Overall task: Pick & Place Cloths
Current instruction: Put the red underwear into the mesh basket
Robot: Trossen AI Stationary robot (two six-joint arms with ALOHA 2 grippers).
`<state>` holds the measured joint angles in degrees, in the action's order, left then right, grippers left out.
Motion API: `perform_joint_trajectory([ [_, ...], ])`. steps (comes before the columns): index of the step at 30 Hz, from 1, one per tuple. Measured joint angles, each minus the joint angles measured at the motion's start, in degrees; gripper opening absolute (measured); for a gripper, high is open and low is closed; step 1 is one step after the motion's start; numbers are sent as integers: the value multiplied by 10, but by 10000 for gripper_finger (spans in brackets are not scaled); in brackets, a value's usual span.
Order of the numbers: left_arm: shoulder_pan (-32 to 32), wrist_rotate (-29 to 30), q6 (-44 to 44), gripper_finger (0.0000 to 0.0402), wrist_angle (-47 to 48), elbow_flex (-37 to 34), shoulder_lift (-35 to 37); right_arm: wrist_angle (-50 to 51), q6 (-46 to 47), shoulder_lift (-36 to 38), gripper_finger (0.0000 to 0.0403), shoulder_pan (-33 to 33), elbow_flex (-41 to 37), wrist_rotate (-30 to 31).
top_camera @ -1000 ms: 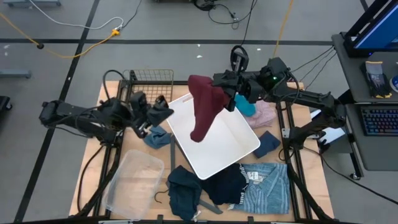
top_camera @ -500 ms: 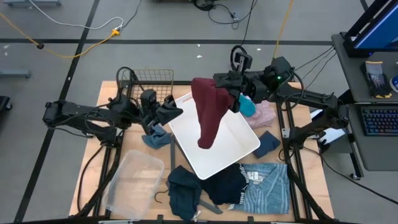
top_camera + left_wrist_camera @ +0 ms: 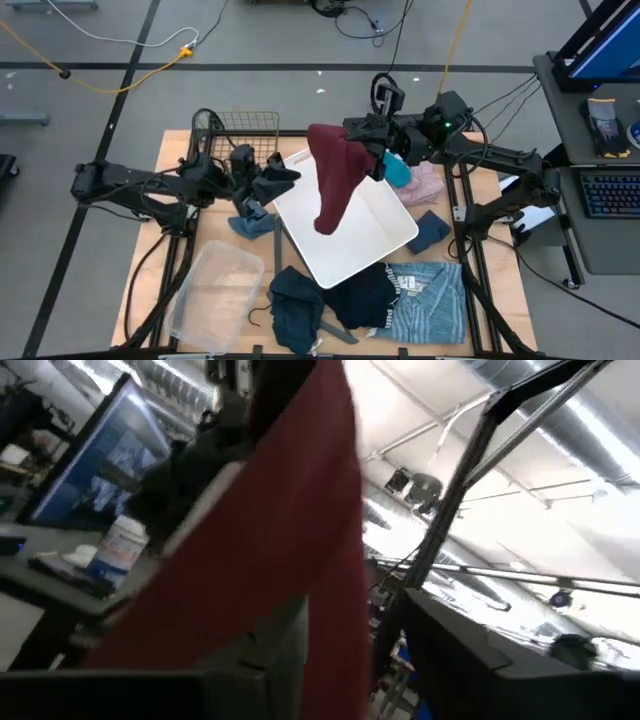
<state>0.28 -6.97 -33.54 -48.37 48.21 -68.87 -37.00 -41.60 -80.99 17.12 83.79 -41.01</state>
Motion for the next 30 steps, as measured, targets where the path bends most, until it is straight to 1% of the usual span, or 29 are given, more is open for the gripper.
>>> perform_joint_trajectory([
  [2, 7, 5, -2, 186, 13, -2, -8, 1, 0, 0, 0, 0, 0, -12],
  [4, 19, 6, -2, 199, 6, -2, -22, 0, 6, 0, 0, 0, 0, -27],
  [9, 49, 10, -13, 223, 1, -1, -35, 1, 48, 0, 0, -1, 0, -27],
  [12, 59, 10, -15, 231, -2, -2, -39, 6, 53, 0, 0, -3, 0, -26],
  [15, 58, 10, -15, 236, -23, 3, -48, 23, 46, 0, 0, -3, 0, -24],
  [19, 52, 9, -9, 237, -22, 23, -65, 25, 45, -6, 0, -4, 1, -23],
  [21, 52, -8, -7, 237, -23, 38, -70, 30, 45, -12, 0, -4, 1, -21],
  [24, 52, -38, -3, 237, -25, 65, -87, 34, 44, -19, 0, -4, 0, 6],
  [26, 52, -51, 1, 237, -18, 73, -91, 31, 45, -20, 0, -4, 0, 6],
  [30, 52, -55, 15, 237, 3, 101, -106, 32, 45, -20, 0, -3, 0, 7],
])
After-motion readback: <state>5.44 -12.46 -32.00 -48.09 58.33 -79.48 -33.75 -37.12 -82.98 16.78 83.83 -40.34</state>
